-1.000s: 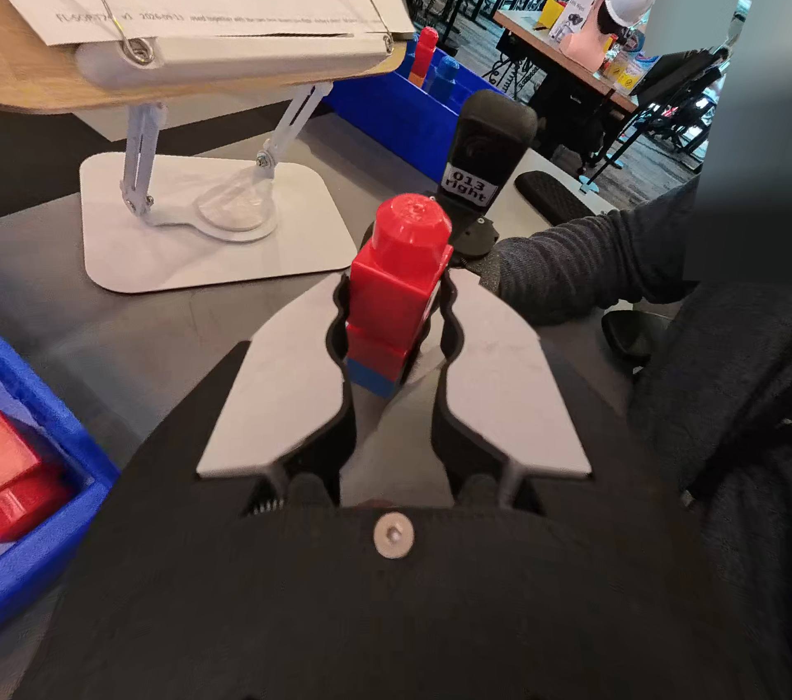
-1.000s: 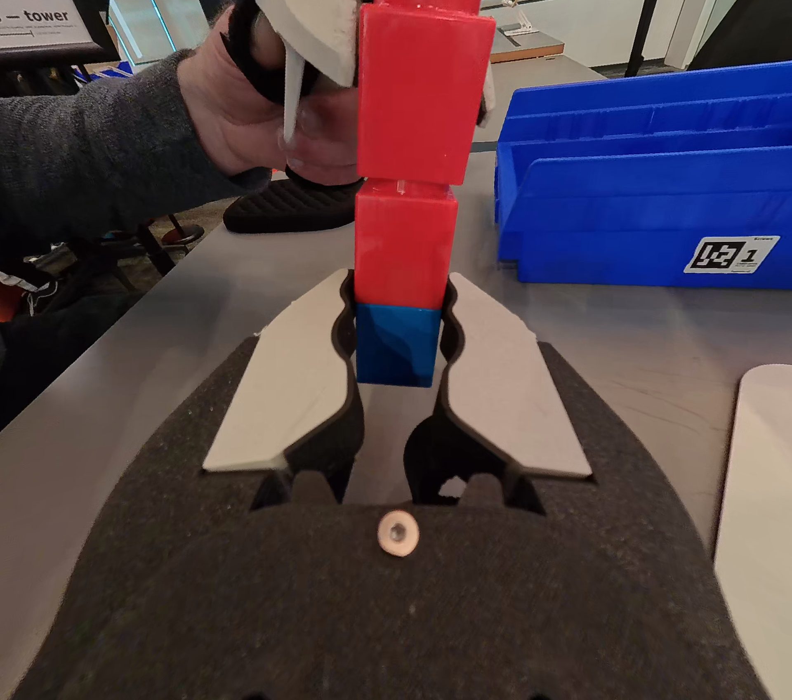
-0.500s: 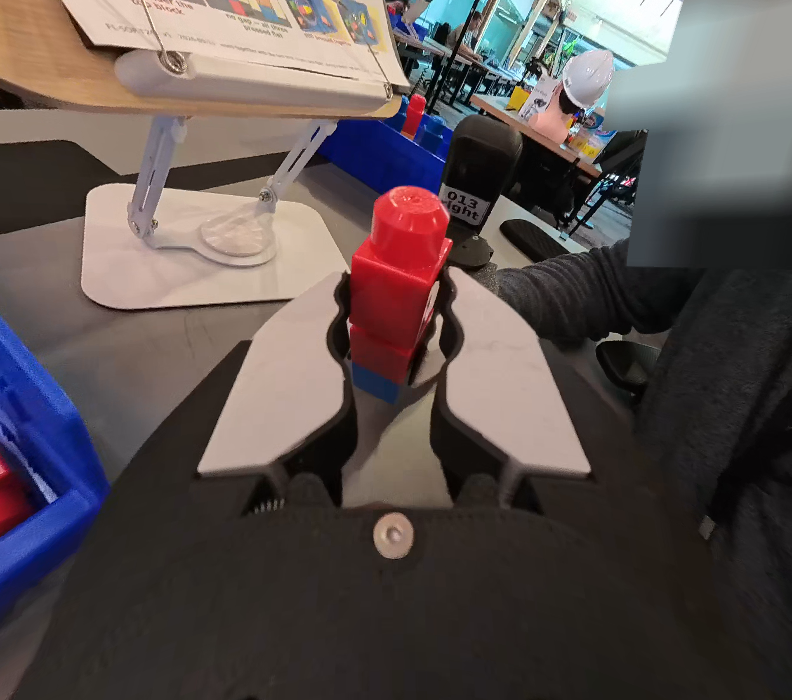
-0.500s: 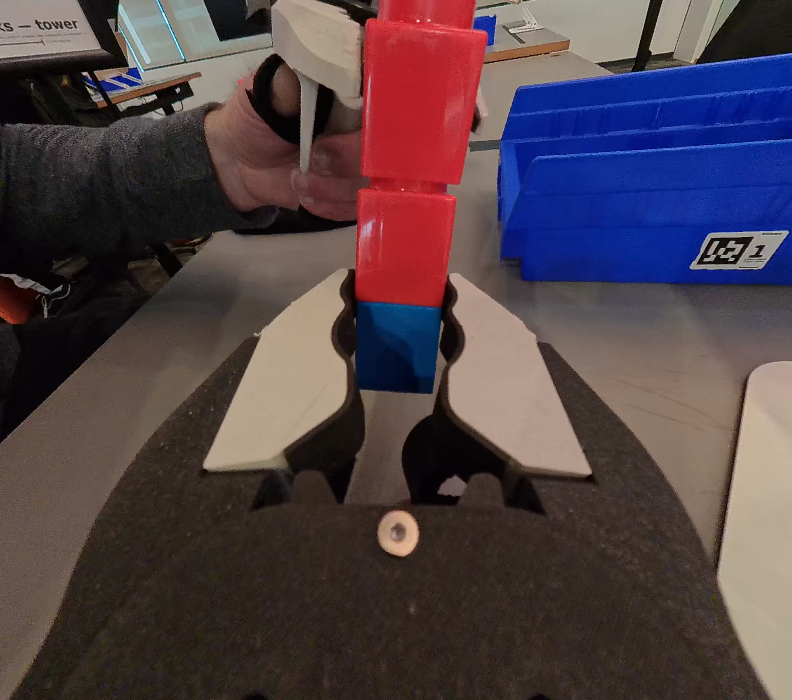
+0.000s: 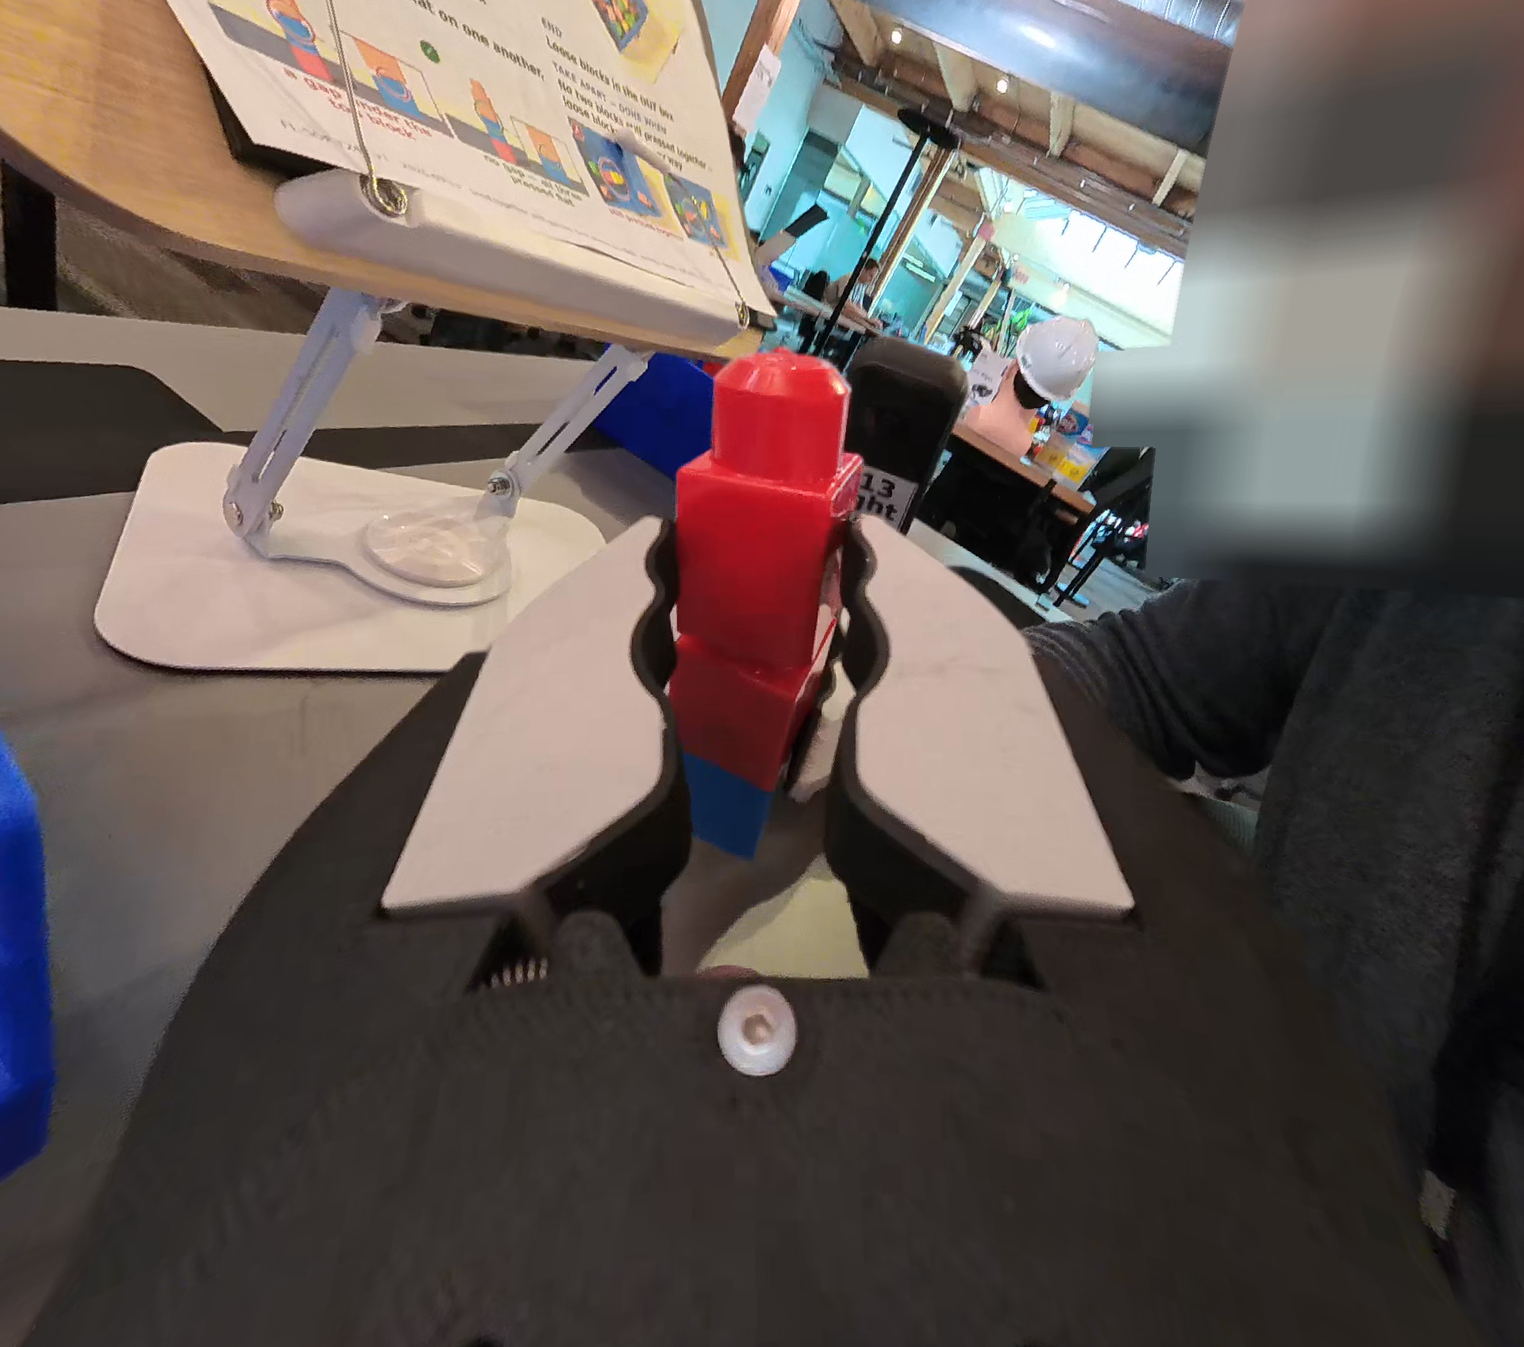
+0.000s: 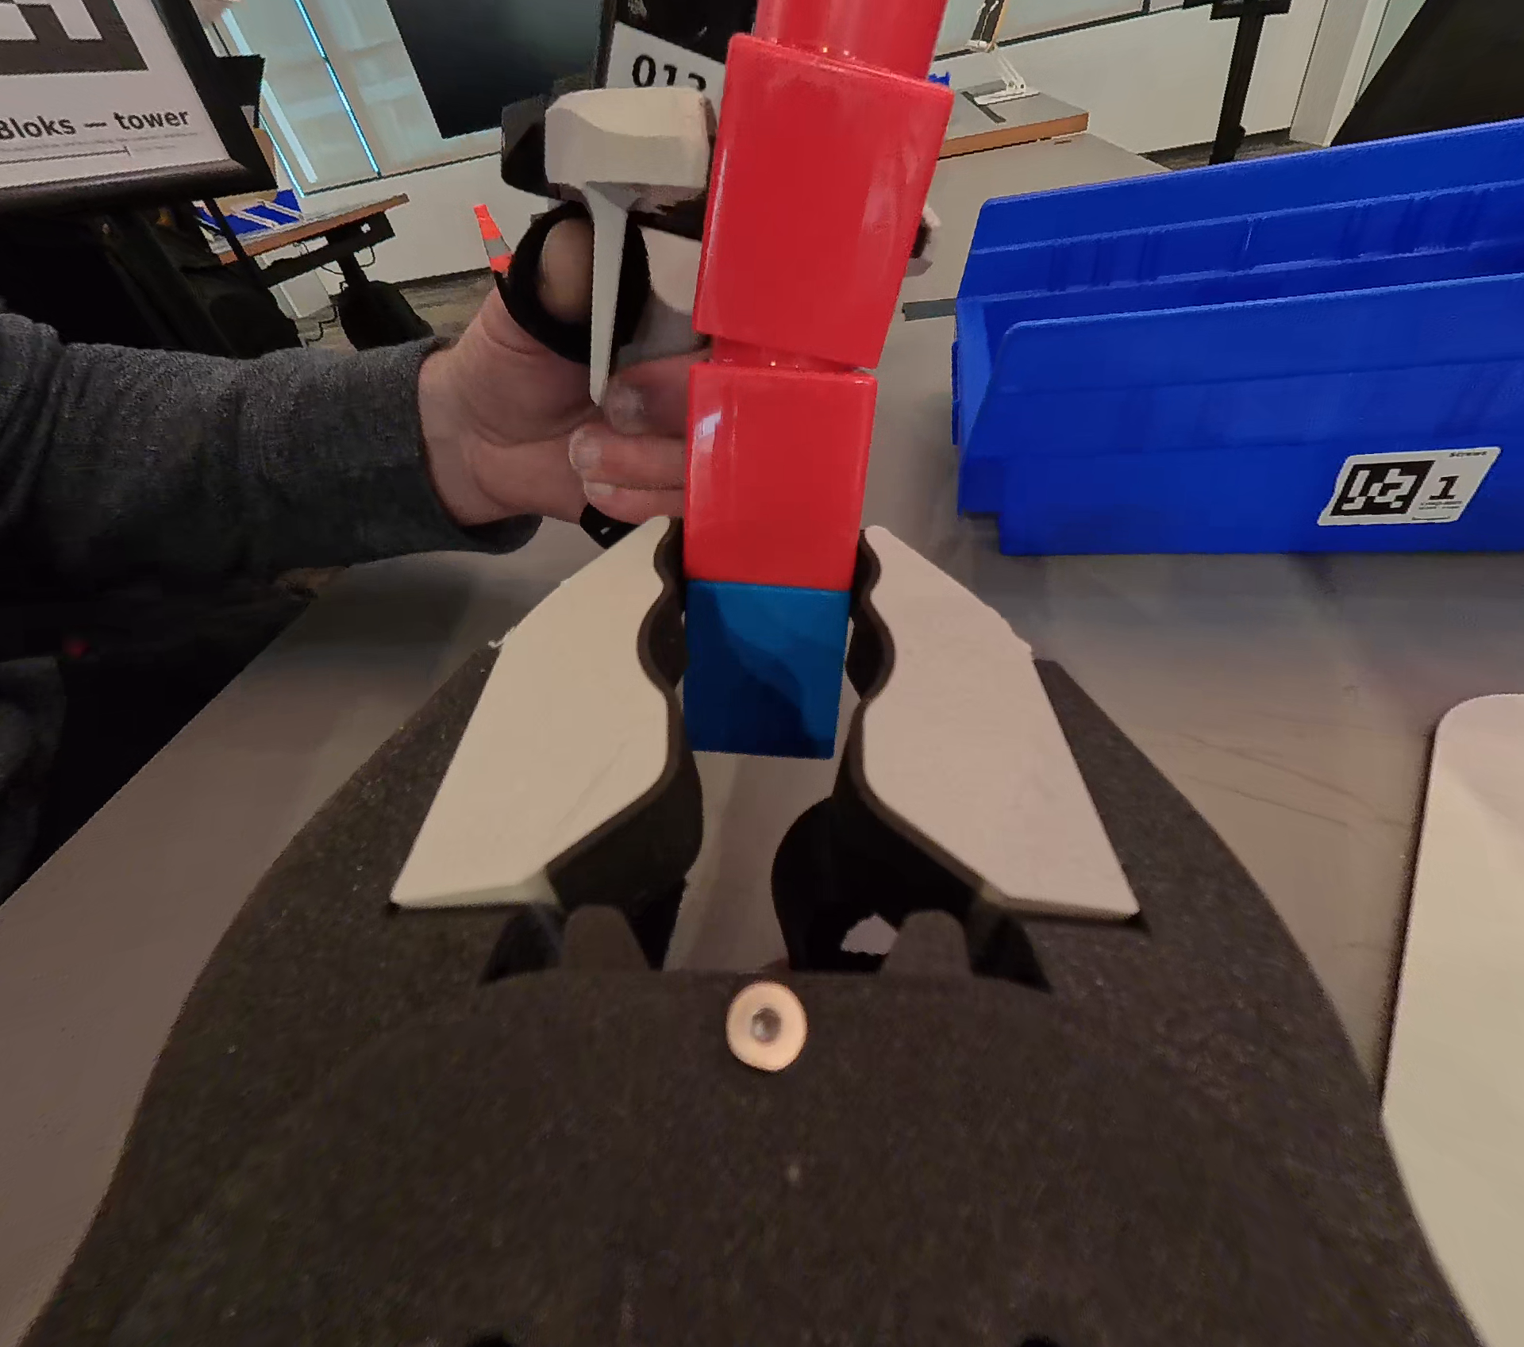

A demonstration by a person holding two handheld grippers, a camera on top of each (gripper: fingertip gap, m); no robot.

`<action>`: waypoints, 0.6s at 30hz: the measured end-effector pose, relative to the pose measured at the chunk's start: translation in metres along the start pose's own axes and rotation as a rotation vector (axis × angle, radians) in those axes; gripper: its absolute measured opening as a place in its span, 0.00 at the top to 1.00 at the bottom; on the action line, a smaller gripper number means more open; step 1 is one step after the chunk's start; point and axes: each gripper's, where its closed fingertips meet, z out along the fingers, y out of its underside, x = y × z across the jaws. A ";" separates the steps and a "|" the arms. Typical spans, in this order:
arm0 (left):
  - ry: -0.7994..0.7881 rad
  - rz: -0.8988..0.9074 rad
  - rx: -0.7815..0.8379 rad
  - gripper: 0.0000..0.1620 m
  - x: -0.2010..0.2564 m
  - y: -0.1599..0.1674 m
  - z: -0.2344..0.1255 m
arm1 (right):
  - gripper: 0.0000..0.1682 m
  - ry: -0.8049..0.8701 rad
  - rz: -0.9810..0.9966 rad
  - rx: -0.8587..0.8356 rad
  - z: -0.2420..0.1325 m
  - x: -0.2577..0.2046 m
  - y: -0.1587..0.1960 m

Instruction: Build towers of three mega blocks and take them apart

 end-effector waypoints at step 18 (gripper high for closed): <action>-0.006 0.062 0.171 0.77 -0.001 -0.005 0.008 | 0.79 -0.027 0.055 0.041 -0.004 0.002 -0.005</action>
